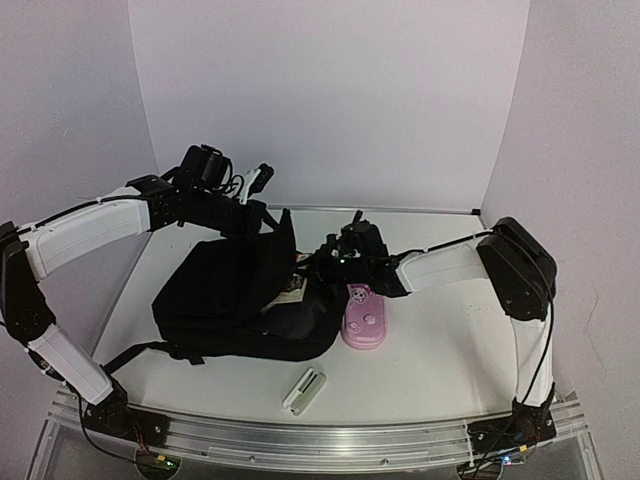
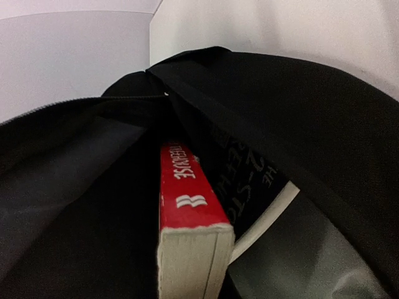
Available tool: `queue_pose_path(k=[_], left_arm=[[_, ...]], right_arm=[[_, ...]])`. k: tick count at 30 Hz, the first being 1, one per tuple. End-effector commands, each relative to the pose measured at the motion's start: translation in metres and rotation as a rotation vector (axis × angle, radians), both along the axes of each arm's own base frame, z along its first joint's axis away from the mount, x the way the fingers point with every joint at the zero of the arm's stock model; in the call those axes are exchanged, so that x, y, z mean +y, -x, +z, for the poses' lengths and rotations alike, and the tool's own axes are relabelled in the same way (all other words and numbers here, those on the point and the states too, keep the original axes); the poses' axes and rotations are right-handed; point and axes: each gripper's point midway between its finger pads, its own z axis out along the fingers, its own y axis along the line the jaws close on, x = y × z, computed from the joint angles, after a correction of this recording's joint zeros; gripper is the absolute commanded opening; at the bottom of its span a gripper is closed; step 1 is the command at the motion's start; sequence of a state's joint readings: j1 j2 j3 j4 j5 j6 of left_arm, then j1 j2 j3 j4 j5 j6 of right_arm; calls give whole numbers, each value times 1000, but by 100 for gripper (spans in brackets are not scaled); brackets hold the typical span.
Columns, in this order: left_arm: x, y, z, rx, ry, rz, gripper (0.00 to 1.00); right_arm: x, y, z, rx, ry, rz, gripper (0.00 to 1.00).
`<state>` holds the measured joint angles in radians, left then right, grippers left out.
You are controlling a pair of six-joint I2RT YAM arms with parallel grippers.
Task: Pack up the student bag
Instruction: Place the book in the student bag.
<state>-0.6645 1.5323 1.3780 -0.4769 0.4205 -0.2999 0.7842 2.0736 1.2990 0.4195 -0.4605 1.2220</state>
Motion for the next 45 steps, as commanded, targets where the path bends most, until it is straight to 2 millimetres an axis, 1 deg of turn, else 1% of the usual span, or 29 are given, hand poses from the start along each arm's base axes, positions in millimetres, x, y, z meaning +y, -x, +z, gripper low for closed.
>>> queue_pose_path(k=[1,2,5,6,10,14,17,20,21,23,25,26,27,31,32,36,37,40,42,43,45], left_arm=[[-4,4,43,-86,112,-25,0],[-4,4,44,-87,114,-25,0],[-5,5,44,-85,123,-31,0],[-5,5,44,-84,126,-32,0],[-7,6,42,-68,142,-38,0],[-6,7,40,-61,148,-32,0],[-3,8,41,-65,148,-19,0],[1,7,42,-72,149,-6,0],[2,7,43,-74,150,-2,0],[5,6,46,-77,152,9,0],[8,6,48,-83,155,21,0],[10,6,49,-85,156,26,0],[12,5,50,-89,157,33,0],[18,3,52,-93,157,56,0],[20,2,52,-92,157,61,0],[26,2,54,-95,160,77,0],[26,2,54,-95,160,79,0],[30,1,53,-91,160,91,0],[31,0,53,-87,163,96,0],[32,0,53,-87,164,98,0],[32,0,53,-85,165,99,0]], right_arm=[[31,-21,33,-105,-85,-88,0],[36,-21,27,-101,-75,-93,0],[49,-26,18,-121,-42,-123,0],[55,-28,18,-136,-39,-127,1],[69,-39,-2,-131,-19,-133,7],[77,-46,1,-153,-29,-132,16],[73,-46,10,-178,-25,-142,29],[63,-42,21,-206,-8,-149,50],[60,-40,25,-214,-2,-150,56],[52,-34,38,-235,0,-146,66],[42,-25,48,-254,11,-134,73],[37,-21,59,-275,9,-129,77],[31,-16,66,-291,18,-125,80],[-4,0,81,-339,104,-150,90],[-14,4,80,-337,137,-157,91],[-64,21,77,-344,267,-221,96],[-78,25,68,-336,312,-241,98],[-111,38,54,-316,415,-274,98],[-133,46,46,-292,449,-293,98],[-143,50,37,-271,467,-294,98],[-162,52,27,-239,477,-304,98]])
